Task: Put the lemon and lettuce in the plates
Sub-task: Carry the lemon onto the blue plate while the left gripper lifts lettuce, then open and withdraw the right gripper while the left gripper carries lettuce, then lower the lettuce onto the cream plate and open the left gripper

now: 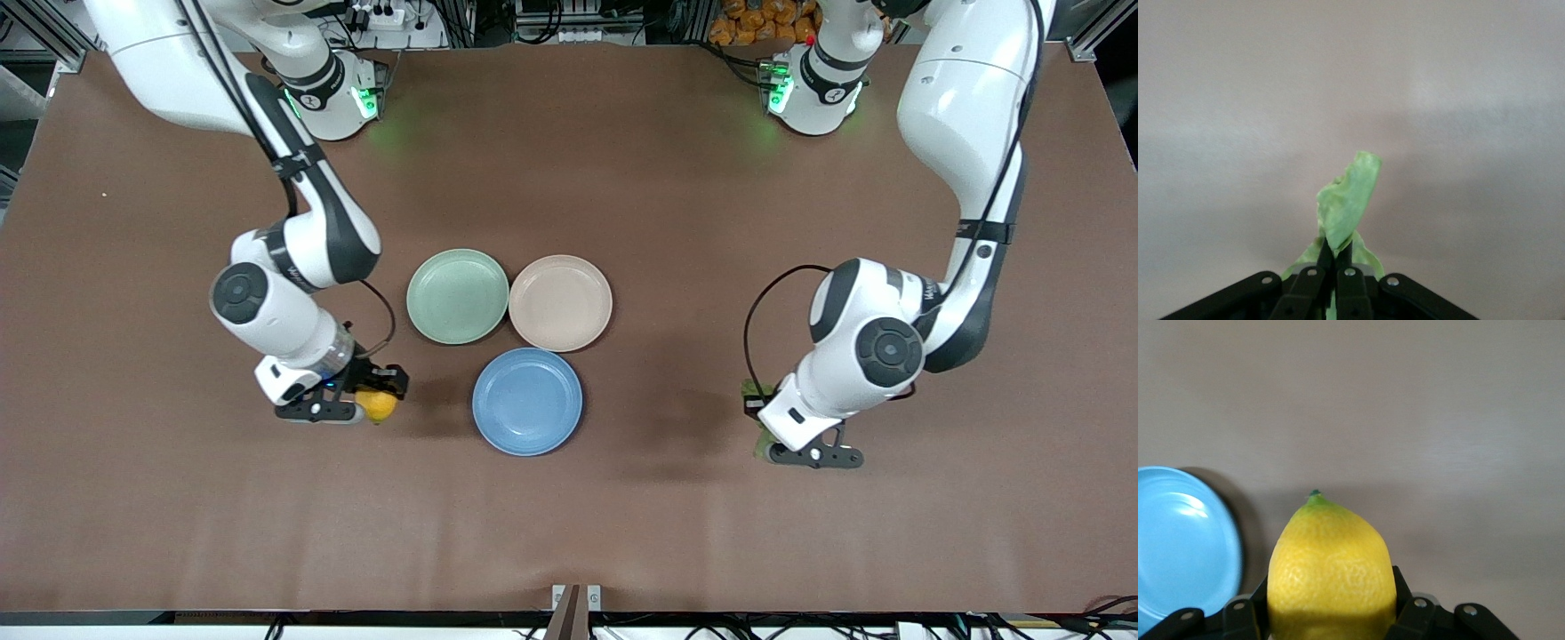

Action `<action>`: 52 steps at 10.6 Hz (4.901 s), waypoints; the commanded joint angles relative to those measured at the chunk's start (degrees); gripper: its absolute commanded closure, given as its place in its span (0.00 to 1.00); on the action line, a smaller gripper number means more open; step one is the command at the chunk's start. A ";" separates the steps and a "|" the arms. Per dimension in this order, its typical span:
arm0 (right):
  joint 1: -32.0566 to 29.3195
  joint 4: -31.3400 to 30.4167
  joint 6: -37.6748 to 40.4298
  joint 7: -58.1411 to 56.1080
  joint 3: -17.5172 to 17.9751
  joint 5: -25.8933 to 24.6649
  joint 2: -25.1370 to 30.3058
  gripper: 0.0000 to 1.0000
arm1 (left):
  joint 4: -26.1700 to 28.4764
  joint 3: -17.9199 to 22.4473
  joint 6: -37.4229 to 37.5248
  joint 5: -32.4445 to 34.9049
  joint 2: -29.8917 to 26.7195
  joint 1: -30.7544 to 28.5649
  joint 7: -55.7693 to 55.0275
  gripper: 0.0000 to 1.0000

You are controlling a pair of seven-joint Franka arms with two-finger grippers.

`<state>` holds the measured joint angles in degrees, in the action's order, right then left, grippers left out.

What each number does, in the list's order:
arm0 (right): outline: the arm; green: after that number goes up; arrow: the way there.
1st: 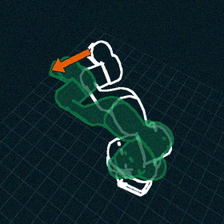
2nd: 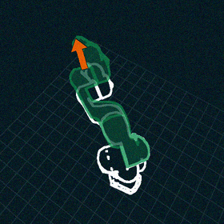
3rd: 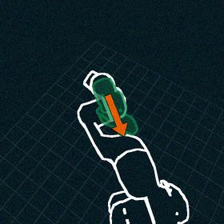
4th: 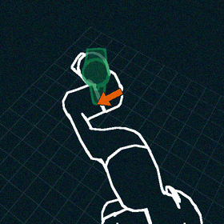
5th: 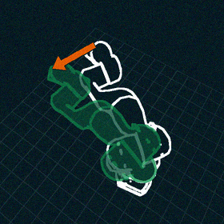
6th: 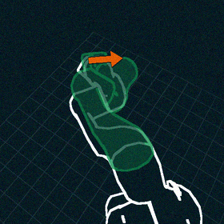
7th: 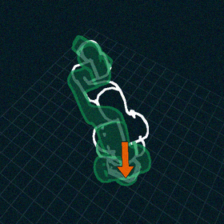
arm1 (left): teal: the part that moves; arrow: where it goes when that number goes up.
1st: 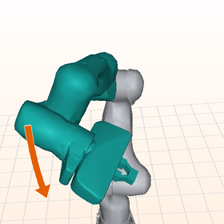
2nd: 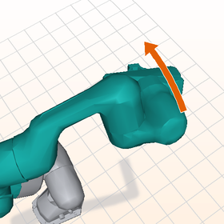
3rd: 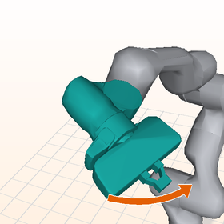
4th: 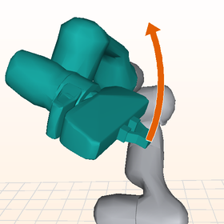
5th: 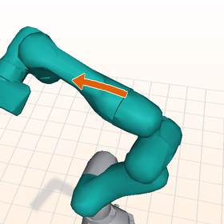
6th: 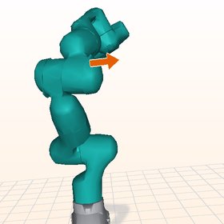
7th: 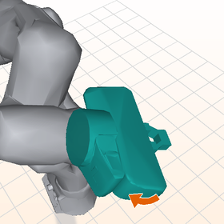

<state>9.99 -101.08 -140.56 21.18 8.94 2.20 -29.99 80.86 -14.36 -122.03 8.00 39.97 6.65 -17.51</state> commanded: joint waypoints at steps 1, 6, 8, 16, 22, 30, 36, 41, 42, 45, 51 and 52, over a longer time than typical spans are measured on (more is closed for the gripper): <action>3.70 9.21 0.19 7.78 0.11 -1.05 -7.25 0.64 | 1.14 -0.05 1.18 0.79 -1.38 0.65 -2.35 1.00; 9.16 13.72 -2.86 18.53 0.11 -1.14 -11.93 0.63 | 1.50 -0.14 2.06 0.79 -1.39 1.35 -3.85 1.00; 10.92 13.72 -6.30 22.12 0.11 -1.32 -13.51 0.63 | 1.50 -0.14 2.15 0.88 -1.47 1.26 -3.85 1.00; 15.67 15.74 -12.64 23.64 -0.06 -2.55 -19.58 0.55 | 1.67 -2.77 12.85 0.70 -3.49 2.49 -5.33 1.00; 13.83 15.74 -11.50 25.05 -0.06 -2.21 -19.15 0.00 | 1.85 -7.35 17.32 0.70 -3.23 4.94 -12.63 1.00; 9.27 28.05 14.76 25.96 0.55 -1.50 -16.69 0.00 | 1.67 -7.35 18.93 0.70 -2.70 12.68 -21.42 1.00; -0.48 23.76 28.04 0.32 0.20 -1.58 -6.60 0.00 | 0.88 -7.09 16.93 0.88 0.19 19.27 -29.93 1.00; -5.50 14.69 34.18 -13.09 -1.03 -2.20 4.49 0.00 | 0.88 -6.64 10.86 1.32 3.18 23.23 -34.60 1.00; -5.86 13.91 36.38 -13.97 -1.12 -2.29 6.24 0.00 | 0.88 -6.21 9.98 1.32 3.62 23.93 -35.04 1.00; -8.32 9.86 39.12 -15.65 -1.91 -2.46 11.87 0.00 | 0.97 -3.57 8.12 1.32 4.68 27.71 -36.01 1.00; -9.38 10.56 46.34 -16.09 -5.69 -5.36 19.87 0.00 | 0.71 -3.22 6.47 1.23 5.12 30.17 -38.38 1.00; -9.81 10.56 46.34 -16.09 -5.78 -5.45 20.93 0.00 | 0.71 -3.22 4.36 1.23 5.21 30.18 -38.39 1.00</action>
<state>1.24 -88.32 -94.22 5.52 2.68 -2.10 -12.32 82.49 -18.33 -115.65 8.00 44.78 35.63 -53.99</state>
